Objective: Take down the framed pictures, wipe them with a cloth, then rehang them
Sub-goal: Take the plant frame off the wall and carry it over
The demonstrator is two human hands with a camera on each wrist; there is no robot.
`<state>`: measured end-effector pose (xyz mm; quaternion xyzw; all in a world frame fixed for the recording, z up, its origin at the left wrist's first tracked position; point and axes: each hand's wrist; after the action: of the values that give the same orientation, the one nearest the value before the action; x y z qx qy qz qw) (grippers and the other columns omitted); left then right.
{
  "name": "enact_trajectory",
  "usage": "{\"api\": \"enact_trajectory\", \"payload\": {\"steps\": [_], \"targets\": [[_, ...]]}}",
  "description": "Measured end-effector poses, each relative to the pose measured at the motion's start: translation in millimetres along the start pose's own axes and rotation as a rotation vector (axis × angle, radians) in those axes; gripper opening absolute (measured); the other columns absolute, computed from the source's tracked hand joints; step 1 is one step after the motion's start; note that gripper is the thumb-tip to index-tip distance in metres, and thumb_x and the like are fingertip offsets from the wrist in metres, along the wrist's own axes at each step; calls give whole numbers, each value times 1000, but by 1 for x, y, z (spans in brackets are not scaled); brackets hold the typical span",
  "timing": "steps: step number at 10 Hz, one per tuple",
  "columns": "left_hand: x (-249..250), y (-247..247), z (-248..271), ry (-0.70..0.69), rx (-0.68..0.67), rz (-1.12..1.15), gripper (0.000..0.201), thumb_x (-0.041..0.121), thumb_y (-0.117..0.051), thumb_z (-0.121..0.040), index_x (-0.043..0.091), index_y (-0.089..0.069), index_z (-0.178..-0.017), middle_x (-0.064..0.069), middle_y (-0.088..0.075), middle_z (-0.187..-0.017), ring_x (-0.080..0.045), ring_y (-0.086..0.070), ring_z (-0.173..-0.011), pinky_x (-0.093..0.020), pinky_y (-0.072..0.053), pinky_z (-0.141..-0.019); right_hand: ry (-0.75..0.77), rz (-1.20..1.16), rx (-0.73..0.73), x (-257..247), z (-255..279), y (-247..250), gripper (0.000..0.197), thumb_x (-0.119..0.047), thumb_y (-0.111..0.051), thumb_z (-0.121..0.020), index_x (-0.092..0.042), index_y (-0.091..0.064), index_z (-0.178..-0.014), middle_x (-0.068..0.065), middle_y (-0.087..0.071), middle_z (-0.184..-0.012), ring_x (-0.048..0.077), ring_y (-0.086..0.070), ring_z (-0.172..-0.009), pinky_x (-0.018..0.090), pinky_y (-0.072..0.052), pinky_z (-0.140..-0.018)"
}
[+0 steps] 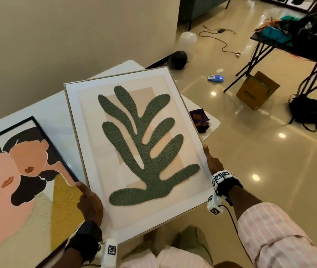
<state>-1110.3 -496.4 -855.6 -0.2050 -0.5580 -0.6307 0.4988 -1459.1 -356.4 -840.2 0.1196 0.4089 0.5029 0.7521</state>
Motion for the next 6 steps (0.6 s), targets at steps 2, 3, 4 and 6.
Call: {"api": "enact_trajectory", "payload": {"steps": [2,3,4,6], "targets": [[-9,-18,34,254,18,35,78,57,-9,-101,-2,-54,-78,-30,-50,-88,-37,-48,-93,-44,-36,-88,31,63,-79,-18,-39,10,115,-96,-15,-67,-5,-59,-121,26,-54,-128,37,-52,-112,40,-34,-98],[-17,-25,67,314,60,78,80,63,-11,-98,-1,-51,-69,-16,-46,-67,-34,-49,-81,-41,-37,-79,103,229,-10,-11,-63,5,109,-95,-16,-68,-4,-65,-102,24,-62,-106,32,-54,-88,39,-39,-85],[-46,-33,88,343,121,83,54,39,-24,-106,2,-51,-133,-33,-56,-104,-45,-51,-101,-48,-34,-92,185,337,66,11,-73,8,95,-82,-15,-85,-6,-64,-113,23,-61,-105,35,-56,-93,41,-40,-80],[-74,-39,130,318,178,-58,70,48,-20,-104,-9,-56,-119,-34,-55,-122,-41,-51,-112,-41,-35,-97,168,320,105,44,-77,5,97,-82,-15,-86,0,-65,-104,25,-62,-114,39,-58,-105,44,-42,-91]]}}
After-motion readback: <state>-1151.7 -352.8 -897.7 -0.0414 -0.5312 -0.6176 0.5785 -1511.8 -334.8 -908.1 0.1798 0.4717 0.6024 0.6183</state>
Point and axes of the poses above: each hand's wrist, its own z-axis away from the middle knuckle, its own y-axis out of the back of the hand, x = y × z
